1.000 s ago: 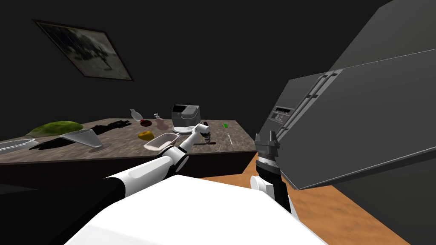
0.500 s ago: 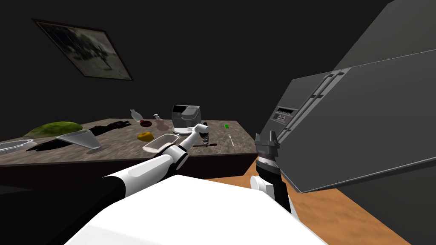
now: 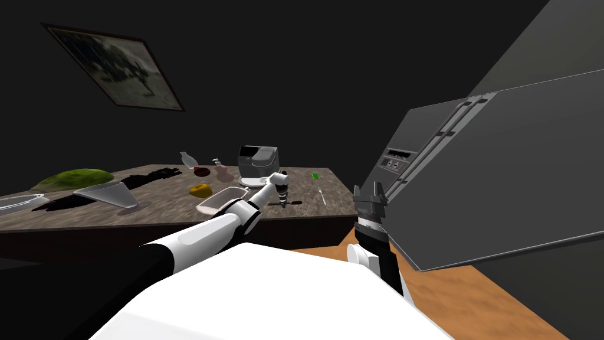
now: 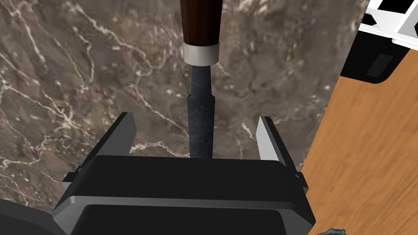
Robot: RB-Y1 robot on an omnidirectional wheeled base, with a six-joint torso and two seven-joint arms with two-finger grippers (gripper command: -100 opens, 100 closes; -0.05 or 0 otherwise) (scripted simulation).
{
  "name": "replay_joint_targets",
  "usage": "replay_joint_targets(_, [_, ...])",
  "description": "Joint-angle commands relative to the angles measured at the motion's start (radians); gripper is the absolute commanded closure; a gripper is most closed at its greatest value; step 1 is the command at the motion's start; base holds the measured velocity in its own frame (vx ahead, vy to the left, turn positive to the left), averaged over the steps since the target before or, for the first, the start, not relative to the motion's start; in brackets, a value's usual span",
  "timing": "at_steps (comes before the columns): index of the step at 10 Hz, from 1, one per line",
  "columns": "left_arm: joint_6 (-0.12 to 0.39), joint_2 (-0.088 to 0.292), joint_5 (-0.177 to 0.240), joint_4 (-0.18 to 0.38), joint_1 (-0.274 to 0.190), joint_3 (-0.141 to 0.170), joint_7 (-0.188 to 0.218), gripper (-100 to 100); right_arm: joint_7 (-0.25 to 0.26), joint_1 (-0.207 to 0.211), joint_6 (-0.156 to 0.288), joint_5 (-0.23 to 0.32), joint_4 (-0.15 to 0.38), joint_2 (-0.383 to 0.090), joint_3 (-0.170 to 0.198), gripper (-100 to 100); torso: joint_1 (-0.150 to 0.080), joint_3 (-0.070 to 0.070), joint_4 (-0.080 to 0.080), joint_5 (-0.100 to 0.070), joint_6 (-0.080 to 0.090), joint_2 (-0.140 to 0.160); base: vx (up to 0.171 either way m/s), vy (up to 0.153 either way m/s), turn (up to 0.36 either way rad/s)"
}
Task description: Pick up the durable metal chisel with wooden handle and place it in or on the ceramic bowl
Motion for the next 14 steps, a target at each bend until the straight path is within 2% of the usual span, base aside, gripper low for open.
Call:
replay_joint_targets(1, [0.000,0.000,0.000,0.000,0.000,0.000,0.000,0,0.000,0.000,0.000,0.000,0.000,0.000,0.000,0,0.000,0.000,0.000,0.000,0.000,0.000,0.000,0.000,0.000])
replay_joint_targets(2, [-0.033,-0.006,-0.011,0.021,0.016,0.001,-0.011,-100,0.000,0.000,0.000,0.000,0.000,0.000,0.000,0,-0.001,0.000,0.000,0.000,0.000,0.001,0.008,-0.006,-0.023])
replay_joint_targets(4, [-0.066,-0.012,-0.021,0.041,0.031,0.002,-0.022,-100,0.000,0.000,0.000,0.000,0.000,0.000,0.000,0,-0.002,0.000,0.000,0.000,0.000,0.001,0.012,-0.014,-0.014])
replay_joint_targets(5, [-0.057,-0.011,-0.018,0.043,0.023,0.002,-0.020,-100,0.000,0.000,0.000,0.000,0.000,0.000,0.000,0,-0.002,0.000,0.000,0.000,0.000,0.001,0.005,-0.006,-0.001])
replay_joint_targets(6, [-0.062,-0.011,-0.018,0.046,0.023,0.002,-0.021,100,0.000,0.000,0.000,0.000,0.000,0.000,0.000,0,-0.001,0.001,0.000,0.000,0.000,0.001,0.000,0.000,0.000])
replay_joint_targets(10, [-0.061,-0.011,-0.018,0.046,0.023,0.002,-0.021,100,0.000,0.000,0.000,0.000,0.000,0.000,0.000,0,-0.001,0.000,0.000,0.000,0.000,0.000,0.000,0.000,0.000])
replay_joint_targets(11, [-0.061,-0.011,-0.018,0.046,0.023,0.002,-0.021,0,0.000,0.000,0.000,0.000,0.000,0.000,0.000,0,-0.001,0.000,0.000,0.000,0.000,0.000,0.000,0.000,0.000])
replay_joint_targets(12, [-0.033,-0.006,-0.011,0.021,0.016,0.001,-0.011,100,0.000,0.000,0.000,0.000,0.000,0.000,0.000,0,-0.001,0.000,0.000,0.000,0.000,0.000,-0.006,0.010,0.017])
replay_joint_targets(14, [0.000,0.000,0.000,0.000,0.000,0.000,0.000,100,0.000,0.000,0.000,0.000,0.000,0.000,0.000,0,0.000,0.001,0.001,0.000,0.000,0.001,-0.011,0.013,0.014])
